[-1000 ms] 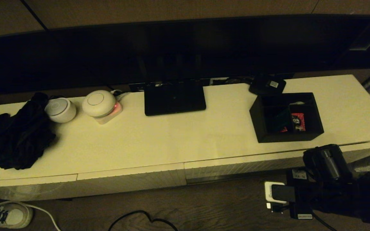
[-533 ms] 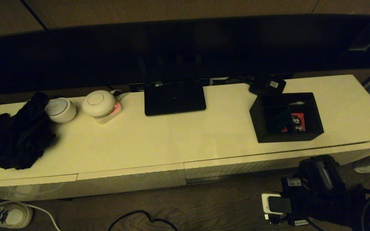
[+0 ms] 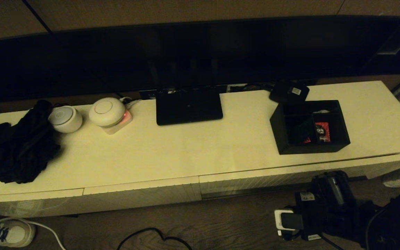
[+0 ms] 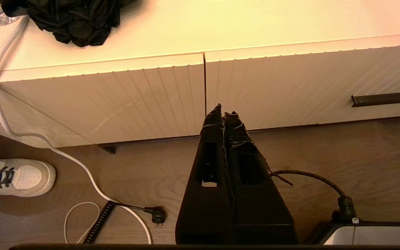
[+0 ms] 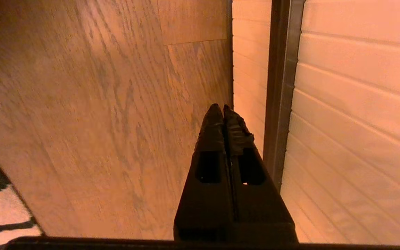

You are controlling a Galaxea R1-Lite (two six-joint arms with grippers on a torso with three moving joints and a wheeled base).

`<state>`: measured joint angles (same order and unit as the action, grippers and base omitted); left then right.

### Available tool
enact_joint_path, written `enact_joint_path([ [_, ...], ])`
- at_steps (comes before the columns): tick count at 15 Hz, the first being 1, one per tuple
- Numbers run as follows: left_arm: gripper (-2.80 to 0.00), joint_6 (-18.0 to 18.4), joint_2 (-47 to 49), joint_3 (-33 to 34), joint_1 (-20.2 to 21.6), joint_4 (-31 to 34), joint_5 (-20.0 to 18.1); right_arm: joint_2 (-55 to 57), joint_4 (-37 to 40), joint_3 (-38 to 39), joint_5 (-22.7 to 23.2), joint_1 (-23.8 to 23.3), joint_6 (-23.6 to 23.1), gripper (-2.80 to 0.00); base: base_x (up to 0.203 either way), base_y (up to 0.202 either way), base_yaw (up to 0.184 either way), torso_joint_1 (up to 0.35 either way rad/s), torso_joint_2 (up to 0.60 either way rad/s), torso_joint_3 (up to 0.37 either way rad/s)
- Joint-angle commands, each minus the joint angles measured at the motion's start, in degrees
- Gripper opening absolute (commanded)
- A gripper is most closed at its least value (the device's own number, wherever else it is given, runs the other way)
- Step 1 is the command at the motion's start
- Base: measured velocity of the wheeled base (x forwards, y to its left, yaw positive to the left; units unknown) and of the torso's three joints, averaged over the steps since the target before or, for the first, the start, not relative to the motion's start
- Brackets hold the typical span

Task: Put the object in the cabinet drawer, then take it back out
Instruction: Open the drawer

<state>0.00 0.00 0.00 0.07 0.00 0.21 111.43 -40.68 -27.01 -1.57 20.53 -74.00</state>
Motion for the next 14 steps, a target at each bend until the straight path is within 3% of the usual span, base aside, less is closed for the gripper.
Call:
enact_joint_path([
  [1, -2.80, 0.00, 0.00, 0.18, 0.01, 0.00, 0.06, 0.29, 0.11, -0.66, 0.28, -0.54, -2.58, -2.80, 0.000, 0.000, 0.000, 0.000, 0.00, 0.000],
  [3, -2.80, 0.00, 0.00, 0.18, 0.01, 0.00, 0.06, -0.51, 0.16, -0.58, 0.34, -0.84, -3.96, -2.80, 0.000, 0.000, 0.000, 0.000, 0.00, 0.000],
  [4, -2.80, 0.00, 0.00, 0.18, 0.01, 0.00, 0.06, -1.14, 0.12, -0.51, 0.69, -0.84, -3.96, 0.00, 0.000, 0.000, 0.000, 0.000, 0.00, 0.000],
  [7, -2.80, 0.00, 0.00, 0.18, 0.01, 0.00, 0.06, -2.70, 1.29, -0.58, 0.86, -0.89, -4.76, 0.00, 0.000, 0.000, 0.000, 0.000, 0.00, 0.000],
  [14, -2.80, 0.00, 0.00, 0.18, 0.01, 0.00, 0.04, -2.11, 11.82, -4.04, 1.05, -3.69, -5.01, 0.00, 0.000, 0.000, 0.000, 0.000, 0.00, 0.000],
])
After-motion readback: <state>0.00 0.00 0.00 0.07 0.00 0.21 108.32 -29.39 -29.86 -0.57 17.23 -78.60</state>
